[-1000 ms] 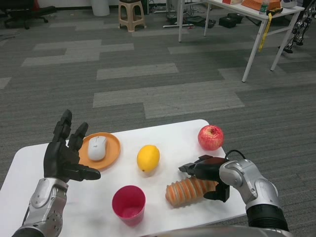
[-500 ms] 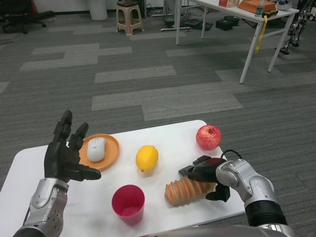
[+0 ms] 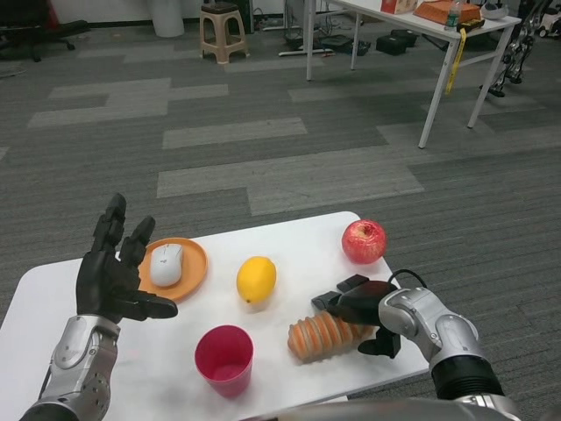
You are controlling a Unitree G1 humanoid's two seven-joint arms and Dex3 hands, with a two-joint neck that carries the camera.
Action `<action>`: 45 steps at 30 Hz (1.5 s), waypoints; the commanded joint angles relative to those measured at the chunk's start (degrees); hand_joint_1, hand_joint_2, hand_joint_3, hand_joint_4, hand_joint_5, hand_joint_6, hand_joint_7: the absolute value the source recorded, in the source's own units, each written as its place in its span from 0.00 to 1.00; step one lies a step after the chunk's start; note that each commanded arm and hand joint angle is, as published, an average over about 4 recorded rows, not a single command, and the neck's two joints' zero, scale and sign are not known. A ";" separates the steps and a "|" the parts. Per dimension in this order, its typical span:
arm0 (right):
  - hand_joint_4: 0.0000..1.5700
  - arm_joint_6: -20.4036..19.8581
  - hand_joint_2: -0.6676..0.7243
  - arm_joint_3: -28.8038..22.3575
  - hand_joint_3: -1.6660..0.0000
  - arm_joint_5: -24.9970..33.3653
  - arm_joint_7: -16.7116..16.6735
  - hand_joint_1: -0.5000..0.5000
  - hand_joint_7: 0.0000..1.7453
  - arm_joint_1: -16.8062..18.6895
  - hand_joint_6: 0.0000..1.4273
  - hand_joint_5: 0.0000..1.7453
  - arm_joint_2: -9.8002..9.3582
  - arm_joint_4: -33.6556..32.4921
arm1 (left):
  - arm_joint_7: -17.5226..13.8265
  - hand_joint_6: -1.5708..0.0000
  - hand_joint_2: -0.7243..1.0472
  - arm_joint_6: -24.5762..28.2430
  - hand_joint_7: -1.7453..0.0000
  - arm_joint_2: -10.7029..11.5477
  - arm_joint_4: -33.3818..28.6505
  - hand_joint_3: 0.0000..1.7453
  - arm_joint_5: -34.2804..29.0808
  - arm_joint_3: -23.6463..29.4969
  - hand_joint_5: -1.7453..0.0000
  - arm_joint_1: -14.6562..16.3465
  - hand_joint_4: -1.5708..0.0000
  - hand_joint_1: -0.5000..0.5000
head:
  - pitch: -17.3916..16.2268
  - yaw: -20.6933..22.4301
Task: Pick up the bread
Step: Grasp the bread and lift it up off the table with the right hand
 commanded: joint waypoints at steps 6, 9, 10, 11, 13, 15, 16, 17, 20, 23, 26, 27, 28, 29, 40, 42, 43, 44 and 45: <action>0.00 6.89 0.36 1.51 0.12 -1.91 3.71 0.08 0.57 3.16 0.00 0.61 1.19 9.64 | -0.17 1.00 0.25 -0.13 1.00 0.07 0.18 0.05 -0.11 0.30 0.76 -0.20 1.00 1.00 | -0.21 -0.24; 0.00 7.55 0.36 1.22 0.10 -0.46 3.93 0.08 0.78 2.94 0.00 0.58 1.17 10.19 | -0.17 1.00 0.25 -0.13 1.00 0.07 0.21 0.05 -0.11 0.30 0.76 -0.29 1.00 1.00 | -0.22 -0.28; 0.00 7.70 0.36 1.18 0.10 -0.08 3.99 0.08 0.80 2.88 0.00 0.58 1.15 10.34 | -0.17 1.00 0.25 -0.13 1.00 0.07 0.23 0.05 -0.11 0.30 0.76 -0.31 1.00 1.00 | -0.22 -0.28; 0.00 8.36 0.36 1.07 0.10 0.91 4.23 0.08 0.82 2.77 0.00 0.58 1.19 10.67 | -0.17 1.00 0.25 -0.13 1.00 0.07 0.25 0.05 -0.11 0.30 0.76 -0.34 1.00 1.00 | -0.22 -0.28; 0.00 10.01 0.36 0.65 0.10 3.08 4.76 0.06 0.86 2.59 0.00 0.61 1.43 11.40 | -0.17 1.00 0.25 -0.13 1.00 0.07 0.25 0.05 -0.11 0.30 0.76 -0.36 1.00 1.00 | -0.22 -0.28; 0.00 11.72 0.36 -0.38 0.10 5.17 5.29 0.05 0.88 2.39 0.00 0.61 1.98 12.25 | -0.17 1.00 0.25 -0.13 1.00 0.07 0.23 0.05 -0.11 0.30 0.76 -0.36 1.00 1.00 | -0.39 -0.22; 0.00 12.45 0.36 -1.11 0.10 6.07 5.53 0.06 0.88 2.26 0.01 0.61 2.33 12.71 | -0.17 1.00 0.25 -0.13 1.00 0.07 0.23 0.05 -0.11 0.30 0.76 -0.36 1.00 1.00 | -0.45 -0.20; 0.00 12.82 0.36 -2.30 0.10 6.62 5.71 0.06 0.88 2.09 0.01 0.61 2.86 13.13 | -0.17 1.00 0.25 -0.13 1.00 0.07 0.25 0.05 -0.09 0.28 0.76 -0.36 1.00 1.00 | -0.56 -0.23; 0.00 13.59 0.36 -5.90 0.10 7.87 6.01 0.05 0.88 1.69 0.03 0.61 4.44 14.21 | -0.17 1.00 0.25 -0.13 1.00 0.03 0.27 0.05 -0.07 0.21 0.76 -0.36 1.00 1.00 | -0.61 -0.38; 0.00 13.72 0.33 -7.68 0.10 8.97 6.01 0.05 0.88 1.54 0.04 0.61 5.08 14.89 | -0.17 1.00 0.25 -0.13 1.00 -0.02 0.23 0.05 -0.07 0.19 0.76 -0.36 1.00 1.00 | -0.62 -0.50; 0.00 13.61 0.32 -8.29 0.10 12.64 6.04 0.04 0.88 1.52 0.06 0.64 5.12 15.62 | -0.17 1.00 0.25 -0.13 1.00 -0.02 0.25 0.05 -0.05 0.06 0.76 -0.42 1.00 1.00 | -0.67 -0.57; 0.00 13.54 0.32 -8.45 0.10 13.89 6.01 0.04 0.88 1.52 0.06 0.65 5.10 15.75 | -0.17 1.00 0.25 -0.13 1.00 -0.02 0.23 0.05 -0.02 0.04 0.76 -0.45 1.00 1.00 | -0.68 -0.50; 0.00 13.32 0.32 -8.69 0.10 15.10 5.99 0.04 0.88 1.52 0.07 0.67 5.04 15.90 | -0.17 1.00 0.25 -0.13 1.00 -0.02 0.23 0.05 -0.05 0.04 0.76 -0.45 1.00 1.00 | -0.67 -0.45; 0.00 13.11 0.32 -8.93 0.10 16.31 5.97 0.04 0.88 1.52 0.08 0.67 4.97 16.05 | -0.17 1.00 0.25 -0.13 1.00 -0.02 0.23 0.05 -0.07 0.04 0.76 -0.45 1.00 1.00 | -0.66 -0.41; 0.00 10.47 0.32 -10.69 0.10 27.56 6.04 0.04 0.88 1.60 0.10 0.67 4.53 16.54 | -0.17 1.00 0.25 -0.13 1.00 0.07 0.16 0.05 -0.05 0.04 0.76 -0.34 1.00 1.00 | -0.38 -0.05; 0.00 9.39 0.32 -11.17 0.10 30.79 6.36 0.04 0.88 1.65 0.10 0.67 4.53 16.38 | -0.17 1.00 0.25 -0.13 1.00 0.07 0.07 0.05 -0.02 0.04 0.76 -0.29 1.00 1.00 | -0.28 0.10; 0.00 8.69 0.32 -11.28 0.10 33.12 6.78 0.04 0.88 1.67 0.10 0.67 4.51 16.30 | -0.17 1.00 0.25 -0.13 1.00 0.07 0.01 0.05 -0.02 0.04 0.76 -0.25 1.00 1.00 | -0.25 0.15; 0.00 8.27 0.32 -11.30 0.10 34.81 7.20 0.04 0.88 1.69 0.10 0.67 4.49 16.23 | -0.17 1.00 0.25 -0.13 1.00 0.07 -0.04 0.05 -0.02 0.04 0.76 -0.23 1.00 1.00 | -0.21 0.20; 0.00 8.03 0.32 -11.30 0.10 36.39 7.77 0.04 0.88 1.74 0.10 0.67 4.49 16.03 | -0.17 1.00 0.25 -0.13 1.00 0.07 -0.06 0.05 -0.02 0.04 0.76 -0.20 1.00 1.00 | -0.08 0.40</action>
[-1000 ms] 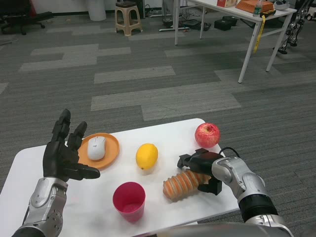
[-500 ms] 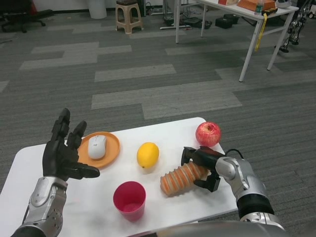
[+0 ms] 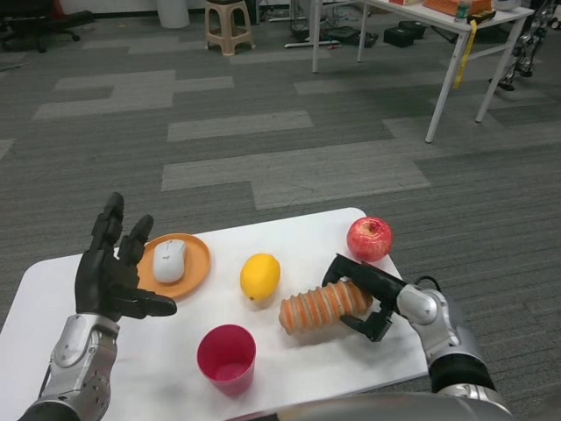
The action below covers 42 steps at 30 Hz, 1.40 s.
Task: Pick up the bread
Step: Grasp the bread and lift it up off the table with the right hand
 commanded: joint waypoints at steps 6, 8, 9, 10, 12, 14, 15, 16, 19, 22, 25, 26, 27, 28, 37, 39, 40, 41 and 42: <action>0.00 1.06 0.32 1.63 0.10 14.59 9.29 0.04 0.88 5.63 0.11 0.67 1.02 1.96 | -0.17 1.00 0.25 -0.13 1.00 0.16 -0.29 0.05 0.06 0.16 0.76 -0.07 1.00 1.00 | 0.70 0.84; 0.00 1.06 0.32 2.58 0.10 17.16 9.35 0.04 0.88 5.82 0.12 0.67 1.00 1.19 | -0.17 1.00 0.25 -0.13 1.00 0.11 -0.27 0.05 0.06 0.16 0.76 -0.07 1.00 1.00 | 0.70 0.84; 0.00 1.10 0.32 3.19 0.10 19.13 9.38 0.04 0.88 6.02 0.12 0.67 0.98 0.64 | -0.17 1.00 0.25 -0.13 1.00 0.09 -0.23 0.05 0.06 0.16 0.76 -0.12 1.00 1.00 | 0.70 0.84; 0.00 1.15 0.32 3.81 0.10 21.11 9.40 0.04 0.88 6.22 0.12 0.67 0.96 0.09 | -0.17 1.00 0.25 -0.13 1.00 0.07 -0.18 0.05 0.06 0.16 0.76 -0.16 1.00 1.00 | 0.70 0.84; 0.00 1.37 0.32 5.39 0.10 25.55 9.49 0.04 0.88 6.75 0.12 0.67 0.83 -1.14 | -0.17 1.00 0.25 -0.13 1.00 0.07 -0.05 0.05 0.06 0.16 0.76 -0.29 1.00 1.00 | 0.70 0.84; 0.00 1.90 0.32 7.37 0.10 29.73 9.57 0.04 0.88 7.28 0.12 0.67 0.61 -2.59 | -0.17 1.00 0.25 -0.13 1.00 0.07 -0.01 0.05 0.06 0.12 0.76 -0.38 1.00 1.00 | 0.98 1.05; 0.00 2.18 0.32 8.18 0.10 31.51 9.55 0.04 0.88 7.49 0.12 0.67 0.50 -3.16 | -0.17 1.00 0.25 -0.13 1.00 0.07 -0.01 0.05 0.06 0.09 0.76 -0.42 1.00 1.00 | 1.12 1.16; 0.00 2.47 0.32 8.99 0.10 33.28 9.53 0.03 0.88 7.71 0.12 0.67 0.39 -3.73 | -0.17 1.00 0.25 -0.13 1.00 0.07 -0.01 0.05 0.06 0.07 0.76 -0.47 1.00 1.00 | 1.26 1.27; 0.00 3.10 0.32 10.66 0.10 37.02 9.49 0.02 0.88 8.42 0.14 0.67 0.17 -5.29 | -0.11 1.00 0.25 -0.13 1.00 0.00 -0.01 0.05 0.06 0.07 0.76 -0.58 1.00 1.00 | 1.76 1.71; 0.00 3.32 0.32 11.85 0.10 39.59 9.49 0.04 0.88 8.66 0.15 0.67 0.19 -6.81 | -0.13 1.00 0.25 -0.13 1.00 -0.02 0.01 0.05 0.06 0.07 0.76 -0.67 1.00 1.00 | 2.02 1.96; 0.00 3.35 0.32 12.62 0.10 41.83 9.46 0.04 0.88 8.68 0.16 0.67 0.72 -8.96 | -0.13 1.00 0.25 -0.13 1.00 -0.04 0.06 0.05 0.13 0.07 0.76 -0.71 1.00 1.00 | 2.17 2.23; 0.00 3.35 0.32 12.64 0.10 42.16 9.44 0.04 0.88 8.68 0.17 0.67 0.87 -9.40 | -0.13 1.00 0.25 -0.13 1.00 -0.06 0.04 0.05 0.15 0.07 0.76 -0.73 1.00 1.00 | 2.12 2.23; 0.00 3.35 0.32 12.62 0.10 42.36 9.42 0.04 0.88 8.68 0.18 0.67 0.94 -9.64 | -0.11 1.00 0.25 -0.13 1.00 -0.09 0.04 0.05 0.15 0.07 0.76 -0.75 1.00 1.00 | 2.09 2.22; 0.00 3.35 0.32 12.60 0.10 42.56 9.40 0.04 0.88 8.68 0.18 0.67 1.00 -9.88 | -0.08 1.00 0.25 -0.13 1.00 -0.11 0.04 0.04 0.15 0.07 0.76 -0.78 1.00 1.00 | 2.07 2.33; 0.00 3.43 0.32 10.53 0.10 43.92 9.40 0.04 0.88 9.16 0.22 0.67 0.69 -12.50 | -0.08 1.00 0.25 0.11 1.00 -0.11 0.08 0.05 0.21 0.07 0.76 -1.02 1.00 1.00 | 1.70 2.20; 0.00 3.43 0.32 10.05 0.10 44.40 9.40 0.04 0.88 9.34 0.23 0.67 0.65 -13.27 | -0.08 1.00 0.25 0.18 1.00 -0.11 0.12 0.05 0.28 0.07 0.76 -1.21 1.00 1.00 | 1.66 2.20; 0.00 3.43 0.32 9.74 0.10 44.53 9.40 0.04 0.88 9.36 0.24 0.67 0.69 -13.46 | -0.08 1.00 0.25 0.22 1.00 -0.13 0.17 0.05 0.30 0.07 0.76 -1.28 1.00 1.00 | 1.64 2.20; 0.00 3.43 0.32 9.43 0.10 44.67 9.40 0.04 0.88 9.38 0.24 0.68 0.74 -13.66 | -0.08 1.00 0.25 0.27 1.00 -0.15 0.21 0.05 0.32 0.07 0.76 -1.35 1.00 1.00 | 1.61 2.19; 0.00 3.43 0.32 9.08 0.10 44.78 9.38 0.04 0.88 9.36 0.24 0.69 0.85 -13.79 | -0.08 1.00 0.25 0.29 1.00 -0.20 0.28 0.04 0.35 0.07 0.76 -1.41 1.00 1.00 | 1.60 2.18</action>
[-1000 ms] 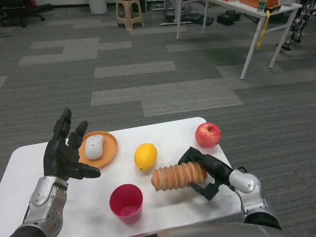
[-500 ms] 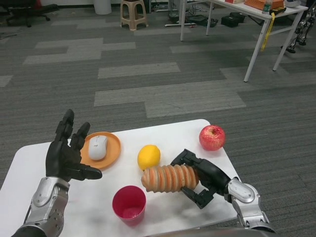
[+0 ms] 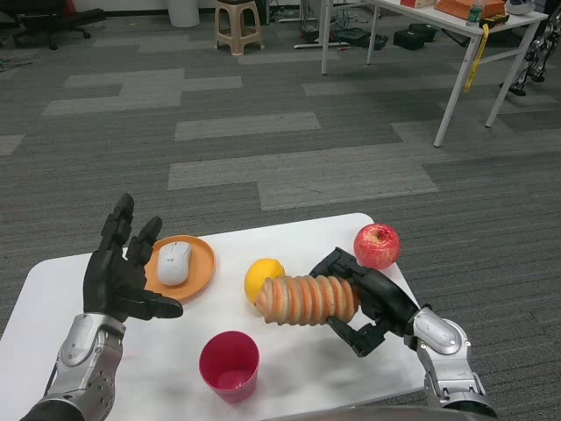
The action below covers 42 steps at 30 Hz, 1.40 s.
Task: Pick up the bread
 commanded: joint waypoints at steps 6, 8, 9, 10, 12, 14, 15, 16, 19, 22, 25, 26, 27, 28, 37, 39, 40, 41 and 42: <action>0.00 0.65 0.28 -2.98 0.10 1.88 -0.56 0.04 0.88 -0.99 0.27 0.72 0.26 -2.67 | -0.09 1.00 0.25 0.43 1.00 -0.25 0.59 0.05 0.41 0.06 0.76 -1.39 1.00 1.00 | -0.10 -0.25; 0.00 0.74 0.27 -3.13 0.10 2.30 -1.02 0.04 0.88 -2.27 0.29 0.72 0.00 -3.48 | -0.09 1.00 0.25 0.47 1.00 -0.27 0.72 0.05 0.46 0.08 0.76 -1.63 1.00 1.00 | -0.02 -0.21; 0.00 0.74 0.27 -3.15 0.10 2.52 -1.20 0.04 0.88 -2.84 0.29 0.72 -0.03 -3.68 | -0.09 1.00 0.25 0.49 1.00 -0.29 0.85 0.05 0.46 0.06 0.76 -1.76 1.00 1.00 | 0.03 -0.13; 0.00 0.74 0.27 -3.18 0.10 2.74 -1.37 0.04 0.88 -3.41 0.30 0.72 -0.05 -3.88 | -0.09 1.00 0.25 0.51 1.00 -0.31 0.98 0.05 0.46 0.04 0.76 -1.89 1.00 1.00 | 0.08 -0.06; 0.00 0.74 0.27 -3.22 0.10 3.13 -1.55 0.04 0.88 -4.77 0.30 0.72 0.17 -4.10 | -0.09 1.00 0.25 0.56 1.00 -0.40 1.16 0.05 0.46 -0.01 0.76 -2.16 1.00 1.00 | 0.10 0.00; 0.00 0.74 0.27 -3.18 0.10 3.26 -1.94 0.04 0.88 -6.31 0.31 0.72 0.70 -4.19 | -0.09 1.00 0.25 0.56 1.00 -0.49 1.20 0.05 0.50 -0.01 0.76 -2.33 1.00 1.00 | 0.09 -0.02; 0.00 0.74 0.27 -3.15 0.10 3.31 -2.27 0.04 0.88 -7.12 0.32 0.72 1.12 -4.19 | -0.09 1.00 0.25 0.56 1.00 -0.53 1.25 0.05 0.54 -0.01 0.76 -2.42 1.00 1.00 | 0.24 0.31; 0.00 0.74 0.27 -3.13 0.10 3.35 -2.60 0.04 0.88 -7.94 0.34 0.72 1.53 -4.19 | -0.09 1.00 0.25 0.56 1.00 -0.58 1.29 0.05 0.59 -0.01 0.76 -2.51 1.00 1.00 | 0.34 0.46; 0.02 0.74 0.26 -3.02 0.10 3.46 -3.77 0.04 0.88 -10.64 0.37 0.74 2.96 -4.21 | -0.09 1.00 0.25 0.56 1.00 -0.64 1.38 0.05 0.70 -0.03 0.76 -2.90 1.00 1.00 | 0.66 0.63; 0.02 0.74 0.23 -2.10 0.10 3.50 -5.22 0.04 0.88 -13.06 0.39 0.78 4.19 -4.47 | -0.09 1.00 0.25 0.60 1.00 -0.71 1.56 0.05 0.72 -0.27 0.76 -3.39 1.00 1.00 | 0.90 0.68; 0.05 0.74 0.20 -0.41 0.10 3.61 -6.87 0.04 0.88 -14.35 0.43 0.78 4.65 -4.63 | -0.09 1.00 0.25 0.65 1.00 -0.71 1.60 0.05 0.72 -0.71 0.76 -3.78 1.00 1.00 | 0.97 0.90; 0.05 0.74 0.19 0.01 0.10 3.64 -7.50 0.04 0.88 -14.46 0.44 0.78 4.72 -4.52 | -0.09 1.00 0.25 0.65 1.00 -0.71 1.60 0.05 0.72 -0.86 0.76 -3.87 1.00 1.00 | 1.03 1.01; 0.06 0.74 0.18 0.43 0.10 3.66 -8.14 0.04 0.88 -14.57 0.46 0.79 4.79 -4.41 | -0.09 1.00 0.25 0.65 1.00 -0.71 1.60 0.05 0.72 -1.02 0.76 -3.96 1.00 1.00 | 1.04 1.06; 0.06 0.74 0.18 0.67 0.10 3.66 -8.58 0.04 0.88 -14.66 0.47 0.81 4.94 -4.16 | -0.09 1.00 0.25 0.65 1.00 -0.69 1.58 0.05 0.72 -1.15 0.76 -4.02 1.00 1.00 | 1.06 1.08; 0.11 0.65 0.14 1.66 0.10 3.83 -11.83 0.04 0.88 -14.97 0.57 0.83 6.54 -2.43 | -0.13 1.00 0.25 0.65 1.00 -0.40 1.25 0.05 0.72 -2.12 0.76 -4.22 1.00 1.00 | 1.75 1.26; 0.12 0.65 0.14 1.88 0.10 3.88 -12.10 0.04 0.88 -14.93 0.58 0.83 6.59 -2.30 | -0.18 1.00 0.25 0.65 1.00 -0.31 1.20 0.05 0.72 -2.29 0.76 -4.18 1.00 1.00 | 1.98 1.40; 0.13 0.65 0.14 1.94 0.10 3.90 -12.23 0.04 0.88 -14.90 0.58 0.83 6.61 -2.28 | -0.15 1.00 0.25 0.65 1.00 -0.27 1.14 0.05 0.72 -2.36 0.76 -4.09 1.00 1.00 | 2.06 1.45; 0.14 0.65 0.14 2.01 0.10 3.92 -12.36 0.04 0.88 -14.88 0.58 0.83 6.63 -2.25 | -0.13 1.00 0.25 0.65 1.00 -0.22 1.07 0.05 0.72 -2.42 0.76 -4.00 1.00 1.00 | 2.17 1.52; 0.14 0.65 0.14 2.03 0.10 3.94 -12.47 0.04 0.88 -14.88 0.58 0.83 6.65 -2.25 | -0.13 1.00 0.25 0.65 1.00 -0.18 0.96 0.05 0.72 -2.44 0.76 -3.89 1.00 1.00 | 2.20 1.56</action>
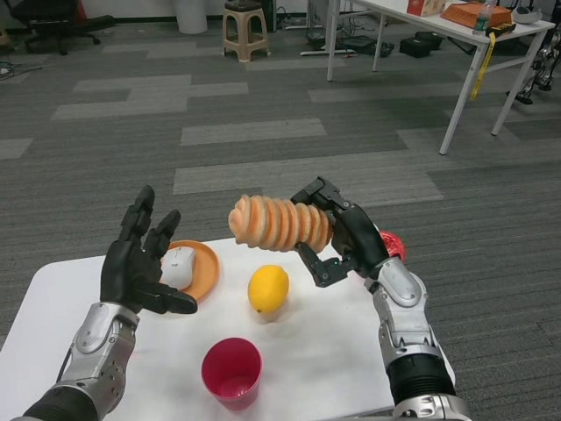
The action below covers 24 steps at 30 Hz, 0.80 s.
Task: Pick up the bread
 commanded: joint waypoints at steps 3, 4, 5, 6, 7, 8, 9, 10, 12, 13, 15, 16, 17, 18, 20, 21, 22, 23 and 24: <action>0.16 0.04 0.14 0.14 0.10 0.84 -1.45 0.04 0.88 -0.87 0.60 0.83 0.34 0.28 | -0.18 1.00 0.25 0.27 1.00 0.86 -0.49 0.03 -0.06 -0.20 0.76 -0.09 1.00 1.00 | 0.16 0.08; 0.16 0.02 0.14 0.16 0.10 0.87 -1.74 0.04 0.88 -0.85 0.61 0.83 0.39 0.28 | -0.18 1.00 0.25 0.27 1.00 0.86 -0.60 0.03 -0.06 -0.22 0.76 0.00 1.00 1.00 | 0.18 0.02; 0.17 -0.02 0.14 0.25 0.10 0.91 -2.05 0.04 0.88 -0.83 0.61 0.83 0.45 0.28 | -0.16 1.00 0.25 0.27 1.00 0.86 -0.75 0.04 -0.06 -0.24 0.76 0.13 1.00 1.00 | 0.18 -0.02; 0.17 -0.05 0.14 0.34 0.10 0.95 -2.16 0.04 0.88 -0.81 0.62 0.83 0.50 0.28 | -0.14 1.00 0.25 0.27 1.00 0.86 -0.86 0.05 -0.06 -0.24 0.76 0.24 1.00 1.00 | 0.22 -0.05; 0.18 -0.07 0.14 0.43 0.10 0.98 -2.20 0.04 0.88 -0.81 0.62 0.83 0.52 0.28 | -0.14 1.00 0.25 0.27 1.00 0.86 -0.93 0.05 -0.03 -0.24 0.76 0.31 1.00 1.00 | 0.23 -0.04; 0.18 -0.09 0.14 0.51 0.10 1.00 -2.25 0.04 0.88 -0.81 0.63 0.83 0.54 0.28 | -0.14 1.00 0.25 0.27 1.00 0.86 -0.99 0.05 -0.01 -0.24 0.76 0.37 1.00 1.00 | 0.26 0.02; 0.18 -0.09 0.14 0.53 0.10 1.00 -2.27 0.04 0.88 -0.81 0.63 0.83 0.54 0.28 | -0.16 1.00 0.25 0.27 1.00 0.86 -1.02 0.05 0.01 -0.24 0.76 0.40 1.00 1.00 | 0.29 0.04; 0.19 -0.09 0.14 0.56 0.10 1.00 -2.36 0.04 0.88 -0.81 0.64 0.83 0.54 0.28 | -0.18 1.00 0.25 0.25 1.00 0.83 -1.06 0.05 0.03 -0.24 0.76 0.46 1.00 1.00 | 0.39 0.10; 0.20 -0.09 0.14 0.64 0.10 1.00 -2.62 0.04 0.88 -0.81 0.65 0.83 0.54 0.28 | -0.18 1.00 0.25 0.21 1.00 0.79 -1.10 0.03 0.03 -0.24 0.76 0.59 1.00 1.00 | 0.45 -0.01; 0.20 -0.09 0.13 0.75 0.10 1.00 -2.77 0.04 0.88 -0.76 0.65 0.83 0.56 0.28 | -0.16 1.00 0.25 0.18 1.00 0.77 -1.13 0.03 0.03 -0.24 0.76 0.66 1.00 1.00 | 0.50 -0.03; 0.21 -0.13 0.13 0.97 0.10 1.00 -2.90 0.04 0.88 -0.67 0.66 0.83 0.61 0.28 | -0.14 1.00 0.25 0.18 1.00 0.77 -1.13 0.04 0.03 -0.26 0.76 0.68 1.00 1.00 | 0.65 -0.01; 0.21 -0.18 0.11 1.08 0.10 1.00 -3.01 0.04 0.88 -0.63 0.66 0.83 0.63 0.28 | -0.12 1.00 0.25 0.18 1.00 0.75 -1.13 0.05 0.03 -0.26 0.76 0.68 1.00 1.00 | 0.62 -0.04; 0.22 -0.22 0.11 1.13 0.10 1.00 -3.10 0.04 0.88 -0.63 0.66 0.83 0.63 0.28 | -0.12 1.00 0.25 0.18 1.00 0.72 -1.13 0.05 0.03 -0.26 0.76 0.68 1.00 1.00 | 0.71 0.03; 0.22 -0.27 0.10 1.17 0.10 1.00 -3.21 0.04 0.88 -0.63 0.67 0.83 0.63 0.30 | -0.14 1.00 0.25 0.18 1.00 0.70 -1.13 0.05 0.03 -0.26 0.76 0.68 1.00 1.00 | 0.78 0.07; 0.22 -0.27 0.09 1.19 0.10 1.00 -3.34 0.04 0.88 -0.63 0.68 0.83 0.63 0.37 | -0.16 1.00 0.25 0.16 1.00 0.68 -1.13 0.05 0.05 -0.24 0.76 0.66 1.00 1.00 | 0.68 0.14; 0.23 -0.27 0.09 1.22 0.10 1.00 -3.39 0.04 0.88 -0.63 0.68 0.83 0.63 0.41 | -0.18 1.00 0.25 0.14 1.00 0.68 -1.13 0.05 0.08 -0.24 0.76 0.64 1.00 1.00 | 0.62 0.22; 0.23 -0.27 0.09 1.24 0.10 1.00 -3.41 0.04 0.88 -0.63 0.68 0.83 0.63 0.48 | -0.16 1.00 0.25 0.12 1.00 0.68 -1.13 0.05 0.10 -0.24 0.76 0.59 1.00 1.00 | 0.63 0.31; 0.24 -0.27 0.09 1.26 0.10 1.00 -3.43 0.04 0.88 -0.63 0.68 0.83 0.63 0.54 | -0.14 1.00 0.25 0.10 1.00 0.68 -1.13 0.05 0.12 -0.24 0.76 0.55 1.00 1.00 | 0.68 0.40; 0.24 -0.29 0.09 1.28 0.10 1.00 -3.52 0.04 0.88 -0.65 0.68 0.83 0.65 0.68 | -0.14 1.00 0.25 0.10 1.00 0.68 -1.13 0.05 0.12 -0.24 0.76 0.48 1.00 1.00 | 0.70 0.48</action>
